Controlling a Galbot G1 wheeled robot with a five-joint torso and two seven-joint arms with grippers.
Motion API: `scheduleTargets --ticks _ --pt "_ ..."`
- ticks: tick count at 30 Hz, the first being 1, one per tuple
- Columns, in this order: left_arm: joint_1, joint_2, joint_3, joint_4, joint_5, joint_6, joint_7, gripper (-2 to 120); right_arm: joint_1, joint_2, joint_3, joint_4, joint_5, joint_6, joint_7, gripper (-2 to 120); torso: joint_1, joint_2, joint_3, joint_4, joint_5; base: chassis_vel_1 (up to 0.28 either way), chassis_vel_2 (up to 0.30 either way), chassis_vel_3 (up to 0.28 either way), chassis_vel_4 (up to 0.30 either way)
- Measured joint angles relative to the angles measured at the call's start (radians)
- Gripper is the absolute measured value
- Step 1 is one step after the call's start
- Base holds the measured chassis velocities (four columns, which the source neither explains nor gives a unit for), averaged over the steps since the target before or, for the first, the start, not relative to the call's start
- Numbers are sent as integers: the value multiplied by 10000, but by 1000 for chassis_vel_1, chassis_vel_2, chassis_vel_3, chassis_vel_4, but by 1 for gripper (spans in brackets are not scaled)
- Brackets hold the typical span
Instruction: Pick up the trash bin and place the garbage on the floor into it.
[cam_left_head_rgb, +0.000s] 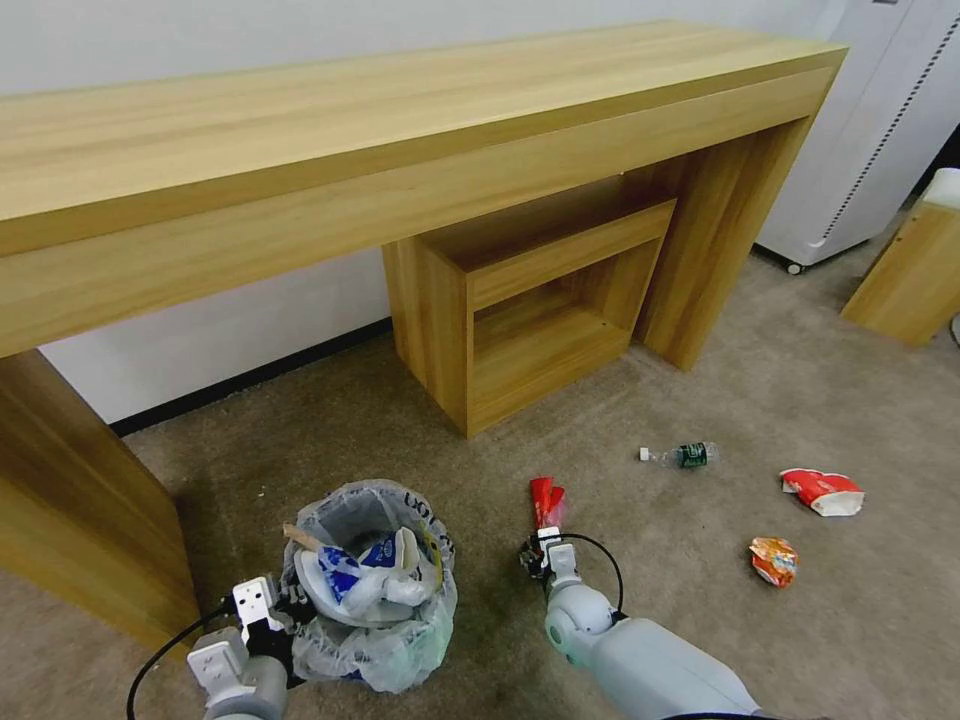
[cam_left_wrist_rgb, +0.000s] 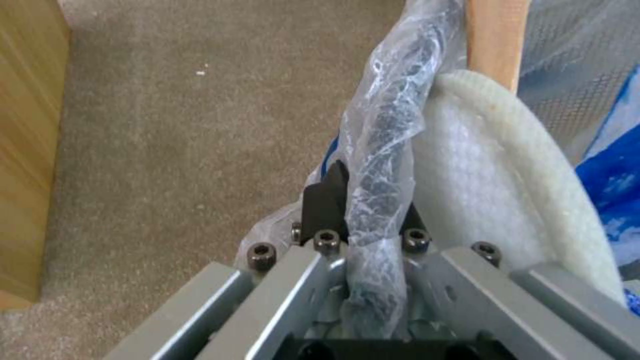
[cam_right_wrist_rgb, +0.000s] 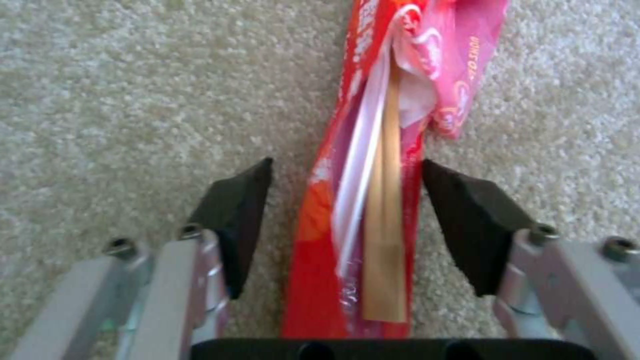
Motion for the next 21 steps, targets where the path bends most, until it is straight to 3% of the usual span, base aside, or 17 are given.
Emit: scheduleTargets --ticks 9,12,15,21 --pt "-76 36 26 29 -24 -8 4 0 -191 -54 71 9 -335 124 -22 25 0 0 1 11 15 0 0 0 0" --pt "-142 40 59 129 -25 -9 2 0 -333 -239 204 32 -519 207 46 11 0 -1 1 -6 -15 0 0 0 0" --pt "-187 29 70 199 -22 -10 5 0 -387 -316 249 93 -559 235 86 6 0 -1 2 -8 0 0 0 0 0" --pt "-229 23 62 292 -12 -21 4 0 -498 -640 389 431 -569 217 144 4 0 -3 4 -8 -9 0 0 0 0"
